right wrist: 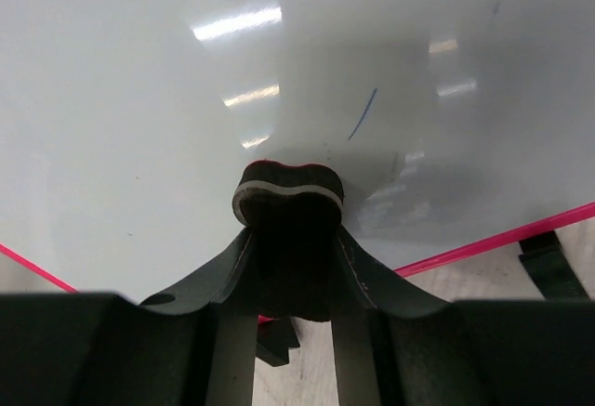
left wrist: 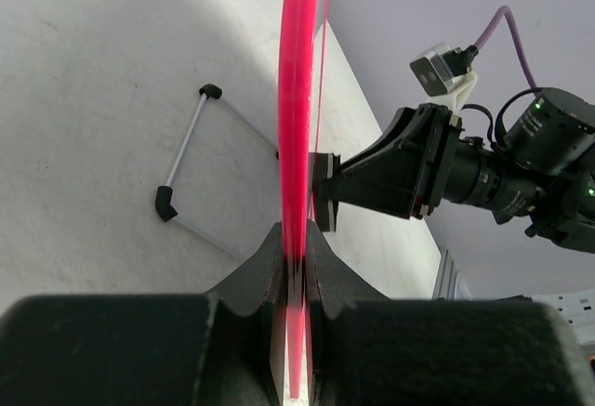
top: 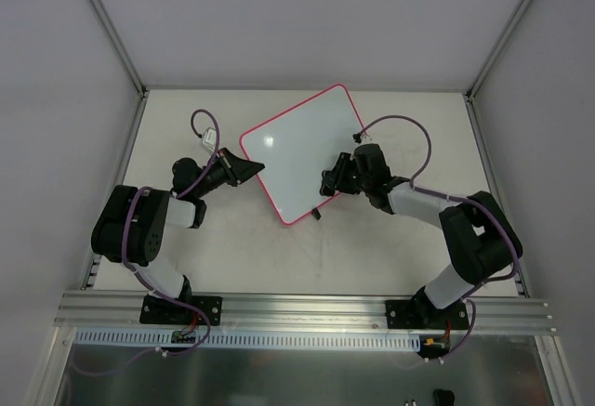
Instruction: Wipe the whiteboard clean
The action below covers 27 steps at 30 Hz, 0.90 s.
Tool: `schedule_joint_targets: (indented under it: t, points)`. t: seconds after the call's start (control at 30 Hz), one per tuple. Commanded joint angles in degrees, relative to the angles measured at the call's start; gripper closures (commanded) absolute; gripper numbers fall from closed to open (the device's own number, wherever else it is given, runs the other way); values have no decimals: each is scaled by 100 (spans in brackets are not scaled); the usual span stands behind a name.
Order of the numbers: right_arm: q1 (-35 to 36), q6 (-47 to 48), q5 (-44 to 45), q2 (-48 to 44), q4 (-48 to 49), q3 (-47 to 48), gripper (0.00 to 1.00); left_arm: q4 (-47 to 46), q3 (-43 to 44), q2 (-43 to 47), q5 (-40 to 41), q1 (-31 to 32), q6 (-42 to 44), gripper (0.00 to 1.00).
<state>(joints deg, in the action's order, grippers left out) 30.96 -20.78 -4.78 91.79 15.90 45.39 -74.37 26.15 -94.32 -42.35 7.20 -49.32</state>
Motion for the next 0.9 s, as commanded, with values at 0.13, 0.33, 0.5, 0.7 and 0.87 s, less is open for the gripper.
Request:
schedule_joint_targets:
  t: [0.13,0.33,0.5,0.7,0.87]
  points:
    - [-889,320,909,577,-377,251,100,-1932,-31,195,-168,45,151,100]
    - [-1294,407,768,717,-570,698,100,-1924,-31,186,-177,53,159,100]
    - [-1444,583,803,867,-913,1244,100,-1932,-22,169,-186,53,160,100]
    - [-1637,680,601,1148,-1106,1824,100,-1932,-40,186,-186,45,168,100]
    - [-1637,698,539,1157,-1186,1913,100,-1924,-22,169,-169,53,177,100]
